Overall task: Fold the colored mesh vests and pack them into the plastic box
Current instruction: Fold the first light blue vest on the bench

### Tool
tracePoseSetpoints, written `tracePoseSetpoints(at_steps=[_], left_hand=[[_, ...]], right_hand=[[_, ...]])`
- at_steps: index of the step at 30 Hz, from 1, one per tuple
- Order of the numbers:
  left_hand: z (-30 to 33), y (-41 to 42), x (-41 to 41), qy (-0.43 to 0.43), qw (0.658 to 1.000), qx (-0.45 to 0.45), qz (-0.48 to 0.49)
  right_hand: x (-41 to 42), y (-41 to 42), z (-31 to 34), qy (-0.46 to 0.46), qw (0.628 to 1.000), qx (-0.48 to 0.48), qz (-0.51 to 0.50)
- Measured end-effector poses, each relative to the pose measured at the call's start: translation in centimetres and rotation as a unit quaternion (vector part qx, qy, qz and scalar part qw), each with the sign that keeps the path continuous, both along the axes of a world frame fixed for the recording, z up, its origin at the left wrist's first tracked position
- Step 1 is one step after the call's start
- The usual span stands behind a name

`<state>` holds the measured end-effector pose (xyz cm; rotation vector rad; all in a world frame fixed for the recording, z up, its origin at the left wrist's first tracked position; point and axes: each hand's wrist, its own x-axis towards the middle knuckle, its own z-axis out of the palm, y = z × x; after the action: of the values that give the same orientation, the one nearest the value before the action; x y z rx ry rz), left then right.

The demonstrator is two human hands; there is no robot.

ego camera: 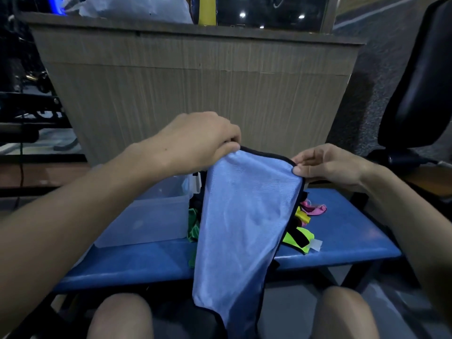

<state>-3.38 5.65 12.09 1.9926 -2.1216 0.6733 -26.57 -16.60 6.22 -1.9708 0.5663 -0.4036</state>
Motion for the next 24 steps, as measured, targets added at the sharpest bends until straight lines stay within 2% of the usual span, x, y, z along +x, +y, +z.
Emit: tracePoseSetpoints(at_steps=[6,8,11,14,17,20,24], left_hand=[[0.3,-0.2,0.1,-0.137,0.989,0.04,0.046],[0.7,-0.2,-0.3,-0.134,0.988,0.056,0.055],[1.8,0.0,-1.6,-0.071,0.997,0.018,0.039],[2.3,-0.6,-2.6,-0.023,0.999,-0.036,-0.022],[1.8,-2.6,-4.3,0.087,0.992,-0.018,-0.088],[0.3,-5.4,-6.8,0.192,0.966,-0.017,-0.172],[-2.3,-9.5,-10.2,0.335,0.903,-0.007,-0.269]], right_hand=[[-0.7,1.4,2.3,0.049,0.996,-0.07,0.035],[-1.2,2.1,3.0,0.04,0.996,-0.077,0.028],[-2.5,2.5,4.1,0.002,0.996,-0.083,0.016],[-4.7,2.7,4.7,-0.021,0.996,-0.08,-0.009],[-7.4,2.2,3.5,-0.039,0.998,-0.015,-0.04],[-10.7,0.9,1.6,-0.031,0.995,0.038,-0.09],[-14.7,-0.8,1.9,-0.017,0.982,0.057,-0.178]])
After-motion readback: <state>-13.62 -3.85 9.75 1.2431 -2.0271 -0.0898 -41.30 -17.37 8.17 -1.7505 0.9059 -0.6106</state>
